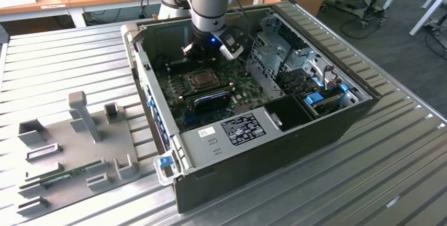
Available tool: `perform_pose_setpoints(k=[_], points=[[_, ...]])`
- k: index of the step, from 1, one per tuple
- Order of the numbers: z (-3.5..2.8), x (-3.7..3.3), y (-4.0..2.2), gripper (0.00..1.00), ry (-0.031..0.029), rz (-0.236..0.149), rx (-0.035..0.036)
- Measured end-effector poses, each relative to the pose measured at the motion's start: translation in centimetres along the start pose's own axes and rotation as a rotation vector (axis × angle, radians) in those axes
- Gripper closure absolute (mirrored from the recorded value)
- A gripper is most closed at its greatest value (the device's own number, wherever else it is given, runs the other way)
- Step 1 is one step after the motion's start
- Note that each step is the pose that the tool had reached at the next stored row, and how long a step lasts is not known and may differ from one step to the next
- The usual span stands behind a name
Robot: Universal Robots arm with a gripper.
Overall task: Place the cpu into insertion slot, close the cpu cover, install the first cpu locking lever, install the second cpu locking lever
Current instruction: 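Install the first cpu locking lever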
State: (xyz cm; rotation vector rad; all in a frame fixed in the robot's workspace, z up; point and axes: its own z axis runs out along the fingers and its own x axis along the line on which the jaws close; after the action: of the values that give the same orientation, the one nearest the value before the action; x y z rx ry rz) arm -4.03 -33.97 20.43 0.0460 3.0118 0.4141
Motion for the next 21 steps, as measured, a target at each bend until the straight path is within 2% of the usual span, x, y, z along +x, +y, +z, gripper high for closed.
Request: perform_pose_setpoints(k=[2, 13, 21], points=[[-0.12, -0.01, 0.05, 0.90, 0.0001, 0.000, -0.0034], [-0.08, 0.00, 0.54, 0.90, -0.0004, 0.003, -0.0328], [-0.13, -0.01, 0.40, 0.90, -0.0003, 0.003, -0.0326]])
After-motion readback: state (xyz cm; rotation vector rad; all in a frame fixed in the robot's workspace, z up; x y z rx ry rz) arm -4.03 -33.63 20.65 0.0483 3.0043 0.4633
